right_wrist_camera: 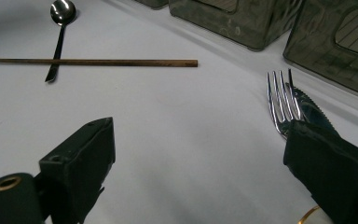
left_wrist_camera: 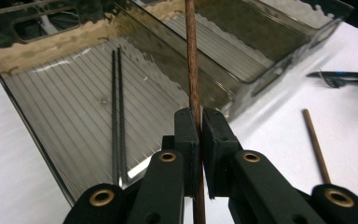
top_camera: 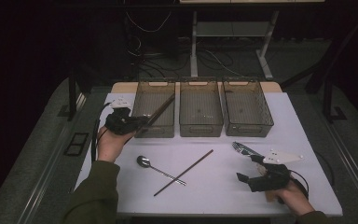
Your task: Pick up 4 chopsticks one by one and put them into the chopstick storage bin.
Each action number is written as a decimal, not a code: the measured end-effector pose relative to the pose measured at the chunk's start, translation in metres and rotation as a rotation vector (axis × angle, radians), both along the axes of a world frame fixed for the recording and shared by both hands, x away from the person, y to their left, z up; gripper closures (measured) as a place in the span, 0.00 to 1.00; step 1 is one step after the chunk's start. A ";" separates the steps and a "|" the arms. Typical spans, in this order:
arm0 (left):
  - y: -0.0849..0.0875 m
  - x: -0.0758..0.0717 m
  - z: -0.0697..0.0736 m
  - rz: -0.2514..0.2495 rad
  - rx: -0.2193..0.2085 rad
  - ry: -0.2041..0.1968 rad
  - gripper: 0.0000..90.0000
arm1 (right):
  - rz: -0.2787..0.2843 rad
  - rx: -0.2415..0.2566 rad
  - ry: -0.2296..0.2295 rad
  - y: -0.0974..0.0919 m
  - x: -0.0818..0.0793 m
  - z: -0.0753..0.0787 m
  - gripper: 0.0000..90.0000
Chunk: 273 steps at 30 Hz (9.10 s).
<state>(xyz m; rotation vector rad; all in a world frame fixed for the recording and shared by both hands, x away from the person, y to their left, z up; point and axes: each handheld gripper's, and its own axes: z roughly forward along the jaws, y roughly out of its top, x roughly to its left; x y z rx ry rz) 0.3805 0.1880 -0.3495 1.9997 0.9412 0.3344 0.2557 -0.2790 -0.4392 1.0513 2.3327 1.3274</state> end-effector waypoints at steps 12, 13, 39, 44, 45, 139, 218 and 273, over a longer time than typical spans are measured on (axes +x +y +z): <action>-0.008 0.034 0.005 0.055 0.008 0.005 0.94 | 0.000 0.002 0.001 0.000 0.000 0.000 0.10; -0.008 0.037 0.004 0.061 0.007 0.001 0.94 | 0.000 0.003 0.001 0.000 0.000 0.000 0.10; -0.014 0.092 -0.022 0.184 0.003 -0.005 0.94 | 0.007 0.015 0.002 0.000 0.000 0.001 0.10; -0.016 0.094 -0.029 0.196 0.032 0.010 0.94 | 0.008 0.014 -0.002 0.000 -0.001 0.001 0.10; -0.016 0.094 -0.030 0.198 0.033 0.012 0.94 | 0.009 0.013 -0.002 0.000 -0.001 0.001 0.10; -0.064 -0.091 -0.071 -0.201 0.003 0.049 0.59 | 0.007 0.003 -0.004 0.002 -0.003 0.002 0.10; -0.094 -0.099 -0.078 -0.338 0.146 0.065 0.95 | 0.012 -0.001 -0.006 0.004 -0.001 0.000 0.10; -0.013 -0.068 -0.041 -0.194 0.048 0.033 0.95 | 0.005 0.010 -0.003 -0.002 0.004 0.000 0.10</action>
